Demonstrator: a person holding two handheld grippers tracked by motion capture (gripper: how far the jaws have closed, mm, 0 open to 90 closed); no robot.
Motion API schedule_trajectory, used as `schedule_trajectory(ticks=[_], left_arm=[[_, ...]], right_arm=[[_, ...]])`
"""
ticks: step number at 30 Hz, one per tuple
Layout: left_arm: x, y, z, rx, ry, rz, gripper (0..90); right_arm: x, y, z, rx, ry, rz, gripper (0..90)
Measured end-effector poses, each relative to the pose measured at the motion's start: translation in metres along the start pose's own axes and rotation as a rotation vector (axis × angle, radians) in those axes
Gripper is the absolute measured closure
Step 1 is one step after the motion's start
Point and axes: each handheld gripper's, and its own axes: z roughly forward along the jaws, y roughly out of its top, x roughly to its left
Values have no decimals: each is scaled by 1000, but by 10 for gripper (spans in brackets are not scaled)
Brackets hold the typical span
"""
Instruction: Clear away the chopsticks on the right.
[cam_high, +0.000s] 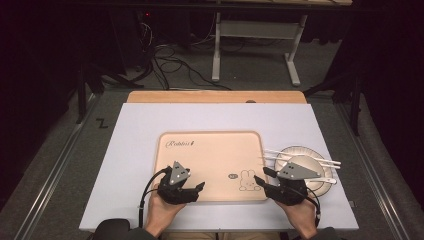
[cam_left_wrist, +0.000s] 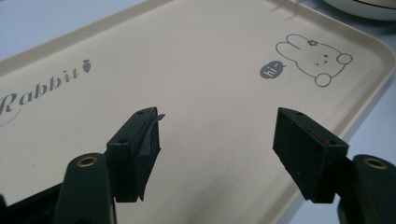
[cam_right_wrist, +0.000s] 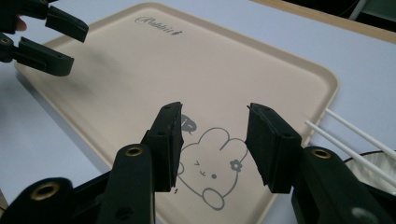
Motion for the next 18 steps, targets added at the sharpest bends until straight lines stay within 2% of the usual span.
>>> schedule_trajectory(ticks=[11, 16, 18], left_arm=[[-2, 2, 7, 5, -11, -6, 319], [-4, 1, 9, 19, -24, 17, 319], [-5, 2, 11, 14, -28, 4, 319]], right_arm=[[-12, -2, -23, -42, -13, 49, 617], [-20, -5, -34, -58, -22, 79, 628], [-21, -6, -38, -57, -36, 79, 633]])
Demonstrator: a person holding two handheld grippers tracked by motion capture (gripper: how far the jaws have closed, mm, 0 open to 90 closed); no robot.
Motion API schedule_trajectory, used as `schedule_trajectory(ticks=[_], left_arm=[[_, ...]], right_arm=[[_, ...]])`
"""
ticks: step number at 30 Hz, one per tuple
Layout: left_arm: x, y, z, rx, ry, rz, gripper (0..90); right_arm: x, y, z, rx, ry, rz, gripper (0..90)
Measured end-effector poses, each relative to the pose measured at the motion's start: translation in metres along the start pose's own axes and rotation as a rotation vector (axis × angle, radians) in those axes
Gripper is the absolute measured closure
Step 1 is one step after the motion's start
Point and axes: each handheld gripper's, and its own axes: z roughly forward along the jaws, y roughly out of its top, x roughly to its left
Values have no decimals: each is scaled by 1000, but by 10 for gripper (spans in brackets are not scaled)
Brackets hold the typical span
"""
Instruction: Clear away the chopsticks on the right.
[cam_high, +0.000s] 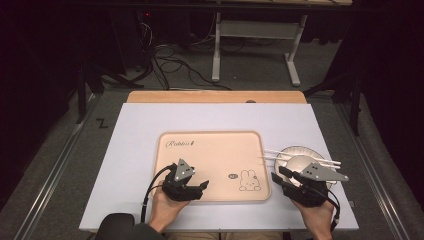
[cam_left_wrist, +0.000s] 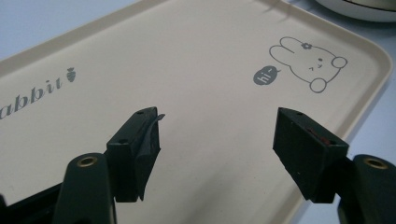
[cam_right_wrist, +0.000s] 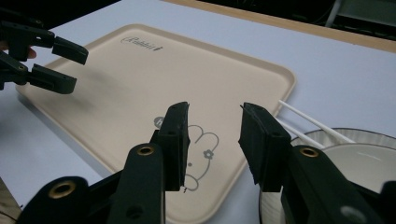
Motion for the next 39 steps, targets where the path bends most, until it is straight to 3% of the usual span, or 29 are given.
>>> schedule_trajectory(ticks=[3, 11, 18, 19, 26, 29, 35, 39], left_arm=[[1, 1, 3, 3, -4, -2, 318], [-2, 2, 10, 9, -16, 0, 316], [-1, 4, 13, 11, -13, -10, 315], [0, 4, 12, 9, -10, -9, 315], [1, 6, 9, -4, 0, -4, 319], [0, 4, 8, 3, 6, 10, 319], [3, 3, -1, -12, 26, -3, 319], [7, 2, -6, -20, 48, -14, 319]], right_arm=[[-4, -4, -11, -9, -9, 20, 646], [-30, -12, -48, -40, -95, 92, 680], [-44, -15, -59, -22, -139, 102, 679], [-49, -15, -62, -1, -157, 96, 677], [-63, -10, -71, 40, -175, 71, 675], [-77, -2, -77, 78, -209, 39, 675], [-102, 10, -73, 144, -231, 1, 686], [-117, 17, -61, 212, -233, -42, 709]])
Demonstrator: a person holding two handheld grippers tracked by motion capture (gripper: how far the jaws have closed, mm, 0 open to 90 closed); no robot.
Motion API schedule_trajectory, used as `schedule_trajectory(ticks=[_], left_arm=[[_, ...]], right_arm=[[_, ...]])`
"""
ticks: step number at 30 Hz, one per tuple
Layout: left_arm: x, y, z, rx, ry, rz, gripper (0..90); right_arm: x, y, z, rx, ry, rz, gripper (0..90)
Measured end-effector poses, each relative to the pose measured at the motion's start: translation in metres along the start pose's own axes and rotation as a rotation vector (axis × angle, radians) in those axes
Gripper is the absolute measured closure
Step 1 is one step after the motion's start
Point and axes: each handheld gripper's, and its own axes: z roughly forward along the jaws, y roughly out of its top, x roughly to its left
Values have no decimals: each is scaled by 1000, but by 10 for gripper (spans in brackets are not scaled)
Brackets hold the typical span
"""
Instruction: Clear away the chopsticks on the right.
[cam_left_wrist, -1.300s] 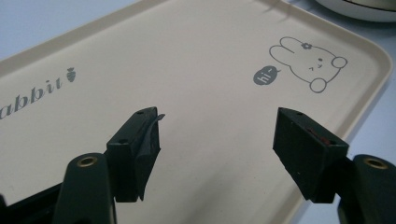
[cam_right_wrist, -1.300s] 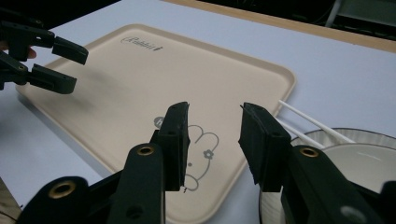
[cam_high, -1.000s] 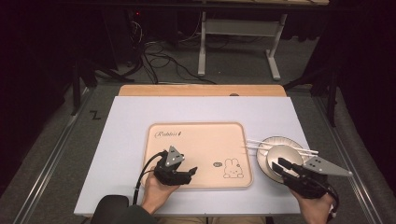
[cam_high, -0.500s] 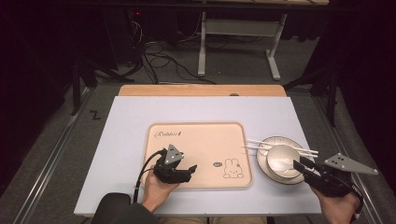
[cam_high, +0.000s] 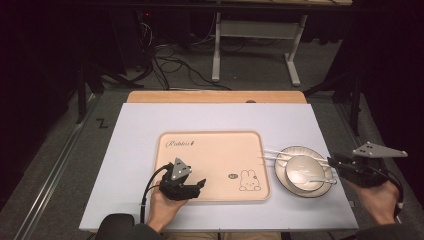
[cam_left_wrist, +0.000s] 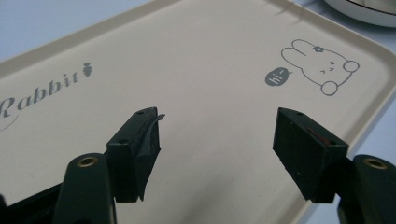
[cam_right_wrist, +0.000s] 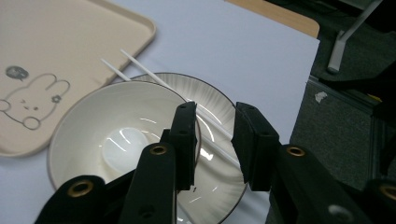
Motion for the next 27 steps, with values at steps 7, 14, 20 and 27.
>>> schedule_trajectory(ticks=[7, 14, 20, 27], left_arm=[[4, -2, -10, -16, 32, -8, 319], [8, -3, -19, -32, 56, -24, 319], [11, -3, -25, -47, 78, -35, 319], [12, -5, -29, -55, 91, -39, 319]], right_arm=[[-21, 14, 37, 108, 41, -70, 742], [-32, 18, 68, 201, 88, -92, 764], [-33, 20, 91, 280, 123, -139, 773], [-35, 24, 104, 327, 155, -168, 770]])
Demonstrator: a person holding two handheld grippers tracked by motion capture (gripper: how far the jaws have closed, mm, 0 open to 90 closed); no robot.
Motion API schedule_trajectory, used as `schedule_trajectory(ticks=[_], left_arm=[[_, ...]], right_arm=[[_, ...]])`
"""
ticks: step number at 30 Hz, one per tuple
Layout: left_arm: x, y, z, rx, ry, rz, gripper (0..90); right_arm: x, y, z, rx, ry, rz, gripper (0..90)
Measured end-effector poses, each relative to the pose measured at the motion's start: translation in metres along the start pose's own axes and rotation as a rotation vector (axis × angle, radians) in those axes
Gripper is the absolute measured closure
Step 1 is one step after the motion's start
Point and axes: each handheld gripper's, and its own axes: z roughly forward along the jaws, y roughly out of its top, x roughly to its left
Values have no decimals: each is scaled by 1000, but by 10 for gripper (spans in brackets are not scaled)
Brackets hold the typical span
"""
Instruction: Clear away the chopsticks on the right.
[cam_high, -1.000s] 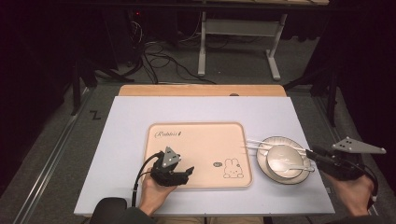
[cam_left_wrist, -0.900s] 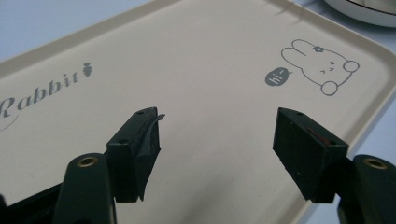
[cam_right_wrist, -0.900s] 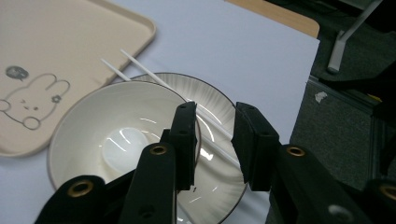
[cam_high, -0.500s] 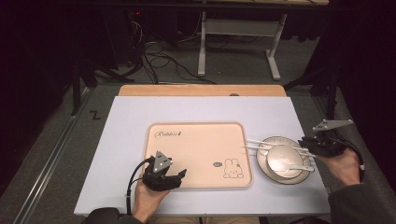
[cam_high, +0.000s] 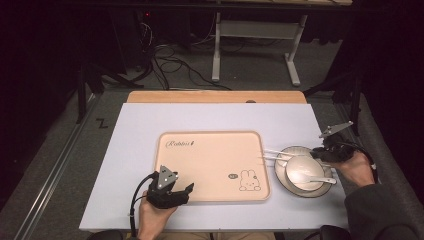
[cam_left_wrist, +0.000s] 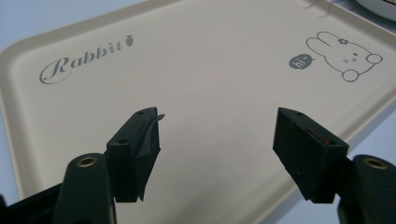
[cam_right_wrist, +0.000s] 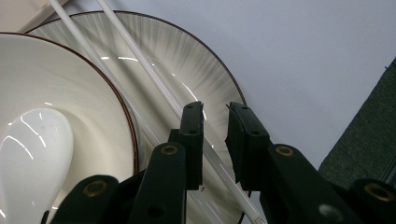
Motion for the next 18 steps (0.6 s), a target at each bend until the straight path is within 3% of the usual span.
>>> schedule_trajectory(ticks=[4, 18], left_arm=[[1, -1, 0, 4, 3, 4, 318], [0, -2, 0, 5, 3, 5, 317]], right_arm=[[-1, 0, 3, 30, 4, -4, 760], [-7, 1, 3, 48, 35, -11, 748]])
